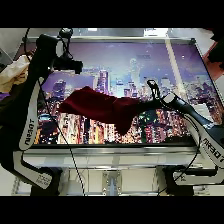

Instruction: Fold the shirts.

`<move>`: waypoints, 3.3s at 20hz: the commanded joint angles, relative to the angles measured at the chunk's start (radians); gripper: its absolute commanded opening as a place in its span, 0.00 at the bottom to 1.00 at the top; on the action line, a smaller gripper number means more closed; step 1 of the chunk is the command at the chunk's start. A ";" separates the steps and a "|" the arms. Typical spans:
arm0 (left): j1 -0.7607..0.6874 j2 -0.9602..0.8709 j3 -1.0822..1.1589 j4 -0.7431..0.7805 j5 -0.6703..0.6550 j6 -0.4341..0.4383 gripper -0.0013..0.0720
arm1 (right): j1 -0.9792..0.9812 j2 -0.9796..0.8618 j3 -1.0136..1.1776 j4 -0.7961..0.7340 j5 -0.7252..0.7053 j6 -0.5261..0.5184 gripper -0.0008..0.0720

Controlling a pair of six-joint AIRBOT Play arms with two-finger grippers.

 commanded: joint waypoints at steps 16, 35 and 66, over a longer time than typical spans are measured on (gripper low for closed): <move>0.258 0.348 -0.753 0.003 0.184 -0.114 0.96 | -0.127 0.101 0.240 -0.146 0.378 0.070 0.23; 0.418 0.631 -1.160 -0.511 0.467 -0.087 0.97 | 0.191 0.118 -0.207 0.221 0.266 0.168 0.60; 0.426 0.401 -1.239 -0.703 0.721 -0.174 0.97 | 0.132 0.199 -0.130 0.145 0.164 0.303 0.05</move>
